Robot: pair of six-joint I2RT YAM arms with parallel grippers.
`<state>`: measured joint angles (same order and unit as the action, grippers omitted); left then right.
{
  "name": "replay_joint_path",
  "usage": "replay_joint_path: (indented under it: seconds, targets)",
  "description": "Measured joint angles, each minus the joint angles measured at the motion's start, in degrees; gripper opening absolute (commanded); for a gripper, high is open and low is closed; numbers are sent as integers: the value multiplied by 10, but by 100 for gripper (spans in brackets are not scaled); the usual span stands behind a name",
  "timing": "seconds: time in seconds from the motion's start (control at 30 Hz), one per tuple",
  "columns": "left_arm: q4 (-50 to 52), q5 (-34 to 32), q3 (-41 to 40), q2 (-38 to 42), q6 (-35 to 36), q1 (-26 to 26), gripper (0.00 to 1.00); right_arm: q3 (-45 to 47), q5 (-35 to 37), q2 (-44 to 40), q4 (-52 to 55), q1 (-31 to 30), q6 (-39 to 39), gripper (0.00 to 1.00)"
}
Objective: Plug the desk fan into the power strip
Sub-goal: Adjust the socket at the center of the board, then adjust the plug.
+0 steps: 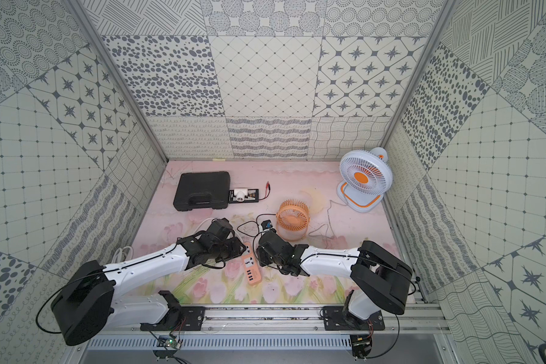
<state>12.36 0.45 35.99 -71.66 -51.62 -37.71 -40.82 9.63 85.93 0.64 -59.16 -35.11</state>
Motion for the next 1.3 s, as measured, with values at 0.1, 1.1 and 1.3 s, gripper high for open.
replay_joint_path:
  seconds: [0.1, 1.1, 1.3]
  targets:
    - [9, -5, 10, 40, 18, 0, 67, -4, -2, -39, 28, 22, 1, 0]
    - [-96, -66, 31, 142, 310, -196, 35, -76, -355, -223, 161, 111, -61, 0]
    - [-107, -66, 25, 143, 325, -196, 0, -76, -354, -225, 164, 111, -70, 2]
